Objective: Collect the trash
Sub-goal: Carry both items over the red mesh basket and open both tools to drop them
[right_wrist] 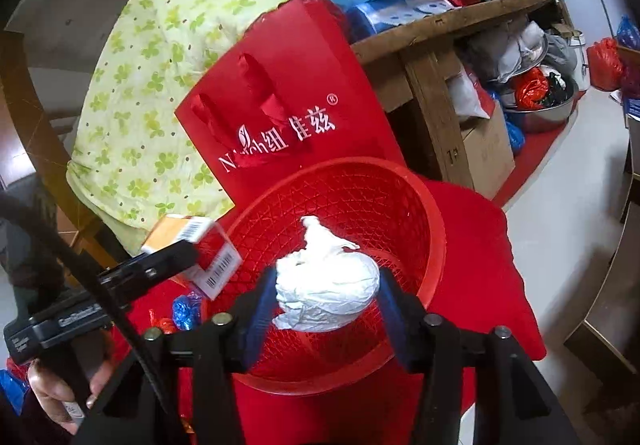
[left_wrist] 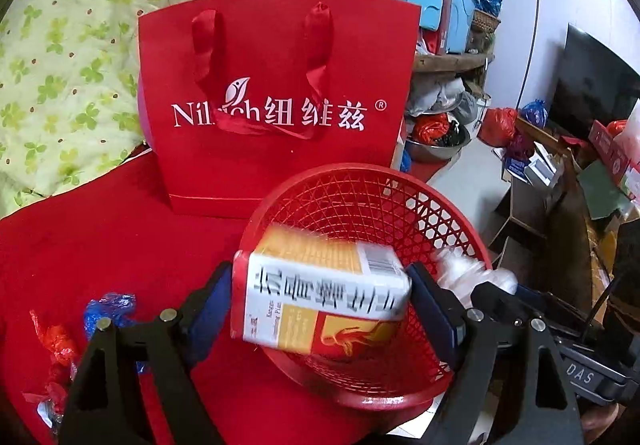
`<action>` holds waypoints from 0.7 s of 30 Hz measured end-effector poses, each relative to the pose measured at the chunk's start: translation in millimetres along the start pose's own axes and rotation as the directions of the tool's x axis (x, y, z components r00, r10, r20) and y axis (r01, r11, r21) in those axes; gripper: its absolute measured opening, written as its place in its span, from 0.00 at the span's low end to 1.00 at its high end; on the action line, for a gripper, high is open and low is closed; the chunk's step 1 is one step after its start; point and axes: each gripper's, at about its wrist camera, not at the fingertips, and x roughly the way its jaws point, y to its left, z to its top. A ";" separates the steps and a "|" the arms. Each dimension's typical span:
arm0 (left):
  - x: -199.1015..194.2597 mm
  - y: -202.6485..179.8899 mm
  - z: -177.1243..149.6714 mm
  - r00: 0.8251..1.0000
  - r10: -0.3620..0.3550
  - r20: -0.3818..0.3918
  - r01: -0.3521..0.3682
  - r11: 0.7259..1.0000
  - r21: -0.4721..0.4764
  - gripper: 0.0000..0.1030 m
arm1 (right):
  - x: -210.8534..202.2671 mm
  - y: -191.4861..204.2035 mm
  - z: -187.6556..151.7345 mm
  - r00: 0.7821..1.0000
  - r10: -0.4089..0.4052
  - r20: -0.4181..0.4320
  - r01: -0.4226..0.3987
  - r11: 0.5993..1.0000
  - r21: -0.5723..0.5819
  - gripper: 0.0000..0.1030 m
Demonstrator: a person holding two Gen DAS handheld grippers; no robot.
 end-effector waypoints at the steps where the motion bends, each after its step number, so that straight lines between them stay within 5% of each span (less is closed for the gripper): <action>1: -1.2 3.3 -1.8 1.000 0.003 0.000 -0.003 1.000 -0.007 0.83 | 2.8 -0.5 -0.5 1.000 0.006 -0.005 -0.006 1.000 0.004 0.59; 12: -75.7 78.3 -32.5 0.991 0.031 0.127 -0.012 0.989 -0.147 0.83 | -7.4 23.5 -8.6 0.999 0.036 0.040 -0.035 0.999 -0.037 0.65; 21: -108.4 129.9 -70.6 0.987 0.090 0.131 -0.056 0.970 -0.238 0.84 | -16.7 79.1 -28.0 0.997 0.054 0.054 -0.044 0.985 -0.168 0.65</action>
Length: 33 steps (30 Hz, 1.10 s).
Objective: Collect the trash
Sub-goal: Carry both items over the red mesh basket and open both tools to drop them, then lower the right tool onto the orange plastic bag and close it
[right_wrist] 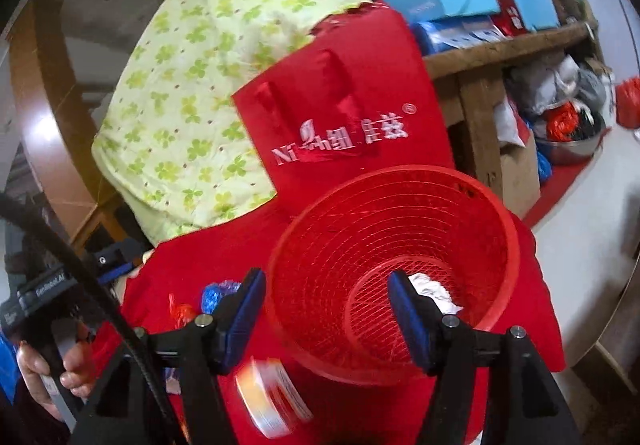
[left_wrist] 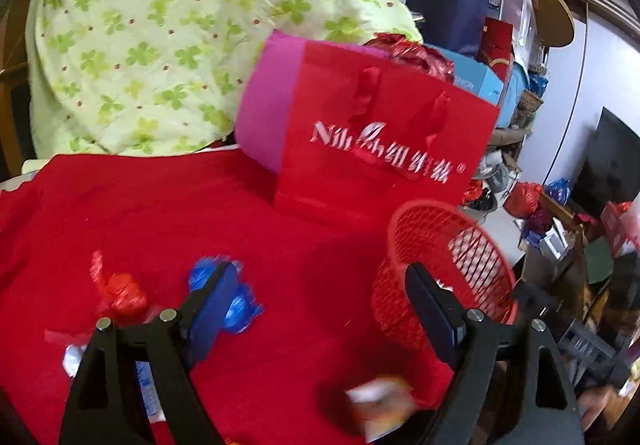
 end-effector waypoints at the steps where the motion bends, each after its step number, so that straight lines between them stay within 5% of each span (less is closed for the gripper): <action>1: 0.2 5.5 -9.7 1.000 0.009 -0.019 -0.010 1.000 -0.007 0.84 | -1.3 3.5 -1.5 1.000 0.004 -0.001 -0.004 1.000 -0.013 0.65; 12: 35.2 -4.5 -121.7 0.962 -0.073 -0.262 0.056 0.996 -0.072 0.84 | -12.8 11.3 -17.7 1.000 0.005 -0.001 -0.005 0.998 -0.058 0.65; 16: 50.2 -17.6 -162.9 0.922 -0.131 -0.365 0.091 0.988 -0.124 0.84 | -18.6 5.2 -17.7 1.000 -0.004 0.011 0.004 0.999 -0.053 0.65; 20: 62.9 -27.8 -208.0 0.911 -0.085 -0.404 0.061 0.996 -0.071 0.83 | -21.5 1.0 -19.6 1.000 -0.009 0.017 0.009 0.999 -0.045 0.65; 23: 59.4 -38.9 -219.2 0.931 -0.047 -0.363 0.059 0.998 0.022 0.83 | -20.7 2.0 -19.6 1.000 -0.026 0.017 0.027 0.998 -0.060 0.65; 26: 40.1 -46.0 -208.6 0.949 -0.083 -0.303 0.104 0.993 0.052 0.83 | -22.2 4.8 -19.1 1.000 -0.016 0.020 0.018 0.997 -0.068 0.65; 33: -23.1 -5.0 -179.4 0.987 0.058 -0.149 -0.046 0.996 0.082 0.83 | -5.8 35.8 -36.6 0.991 0.105 -0.086 -0.117 0.983 -0.139 0.65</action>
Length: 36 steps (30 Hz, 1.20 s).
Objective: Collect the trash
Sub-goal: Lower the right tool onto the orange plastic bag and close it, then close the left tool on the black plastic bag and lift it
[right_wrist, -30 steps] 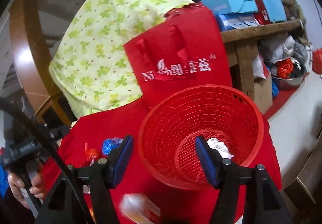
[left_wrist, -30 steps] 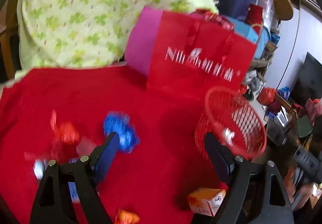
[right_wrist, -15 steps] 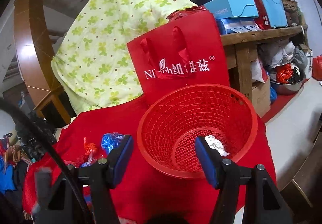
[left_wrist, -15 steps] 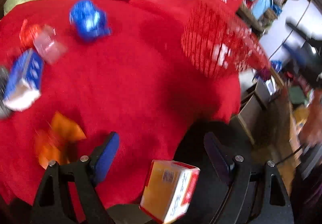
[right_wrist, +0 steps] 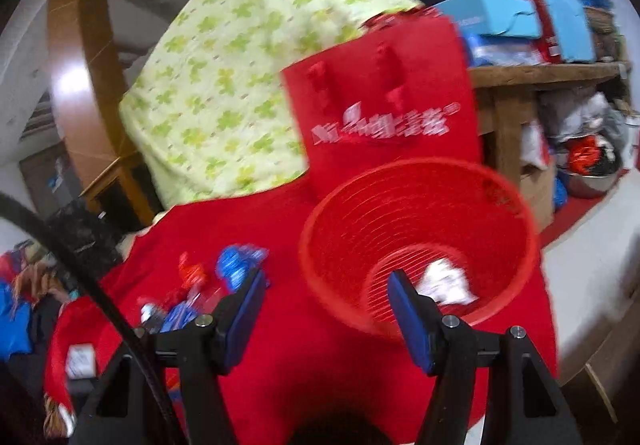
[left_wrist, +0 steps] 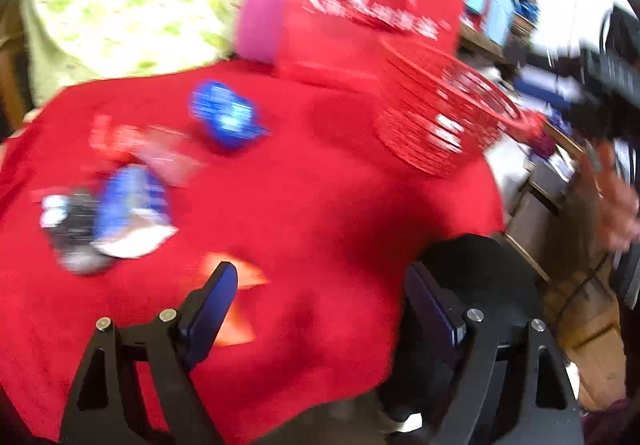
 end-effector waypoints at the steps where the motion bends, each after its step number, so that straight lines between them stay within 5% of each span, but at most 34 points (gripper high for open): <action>1: -9.8 14.2 -0.1 0.999 0.039 0.016 -0.039 0.999 -0.011 0.83 | 6.6 6.7 -4.4 0.999 0.027 -0.026 -0.027 1.000 -0.010 0.65; 4: -36.0 56.5 -4.4 0.986 0.161 0.036 -0.158 0.985 -0.065 0.83 | 34.1 31.3 -22.2 0.986 0.104 -0.132 -0.108 0.994 -0.025 0.65; 9: -59.1 123.1 -14.4 0.957 0.289 0.019 -0.281 0.942 -0.183 0.83 | 92.6 87.3 -67.1 0.912 0.212 -0.352 -0.245 0.968 -0.050 0.65; 15: -55.7 165.8 -23.4 0.950 0.313 -0.005 -0.301 0.906 -0.297 0.83 | 155.7 143.6 -118.0 0.770 0.303 -0.562 -0.337 0.940 0.044 0.65; 21: -36.3 194.1 -20.5 0.962 0.267 -0.052 -0.268 0.898 -0.350 0.83 | 203.5 159.0 -140.9 0.704 0.331 -0.628 -0.263 0.943 0.202 0.57; 24: -22.5 210.1 -16.1 0.970 0.234 -0.069 -0.241 0.882 -0.404 0.83 | 220.5 154.1 -148.6 0.698 0.305 -0.648 -0.181 0.951 0.252 0.41; 28: 0.0 227.2 -7.8 0.976 0.193 -0.105 -0.220 0.854 -0.472 0.83 | 226.3 148.5 -151.5 0.705 0.301 -0.642 -0.151 0.949 0.279 0.34; 36: 38.9 244.0 1.3 0.996 0.005 -0.094 -0.062 0.787 -0.614 0.38 | 205.1 149.8 -138.8 0.757 0.248 -0.604 -0.171 0.968 0.182 0.32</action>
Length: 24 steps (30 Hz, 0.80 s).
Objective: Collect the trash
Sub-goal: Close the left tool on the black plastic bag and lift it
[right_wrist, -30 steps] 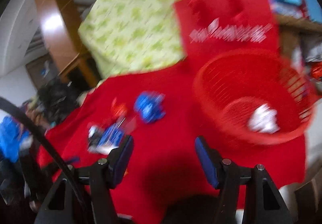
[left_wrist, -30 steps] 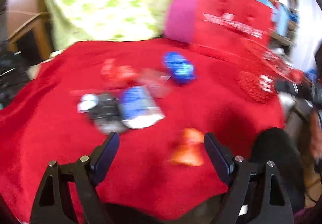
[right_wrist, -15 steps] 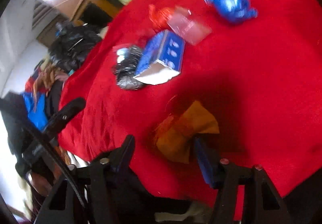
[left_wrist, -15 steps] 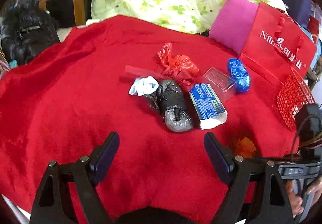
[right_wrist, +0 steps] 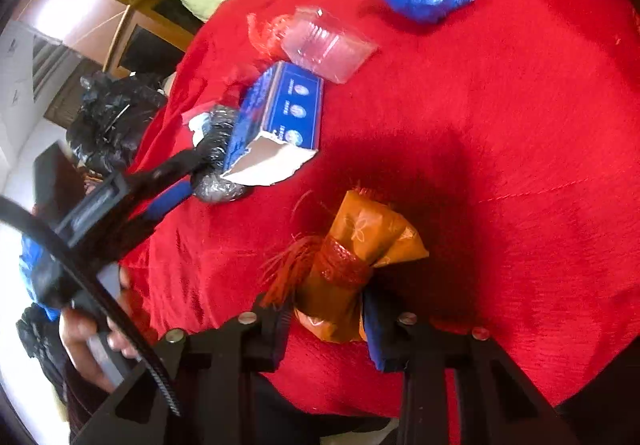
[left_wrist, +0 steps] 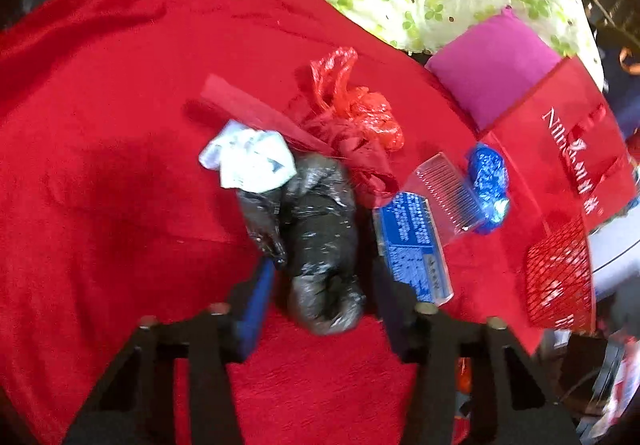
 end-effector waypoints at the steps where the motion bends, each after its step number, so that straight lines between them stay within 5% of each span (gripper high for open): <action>1: 3.8 1.4 0.1 1.000 -0.014 -0.012 0.014 1.000 -0.019 0.27 | -5.0 -0.5 -0.7 1.000 -0.009 0.013 0.009 1.000 -0.009 0.32; 5: 2.6 6.9 -3.6 0.999 -0.039 -0.002 0.039 0.997 -0.060 0.20 | -27.2 -2.4 -2.7 0.997 -0.026 0.073 0.029 0.999 -0.043 0.32; 13: -33.7 0.0 -22.4 0.997 -0.013 0.080 0.011 1.000 0.022 0.15 | -80.3 -1.1 -0.8 0.971 -0.061 0.231 0.089 0.989 -0.115 0.32; 24: -107.5 -25.9 -49.6 0.978 -0.063 0.198 0.042 0.993 0.108 0.14 | -167.6 -0.7 -11.6 0.882 -0.096 0.462 0.208 0.958 -0.198 0.32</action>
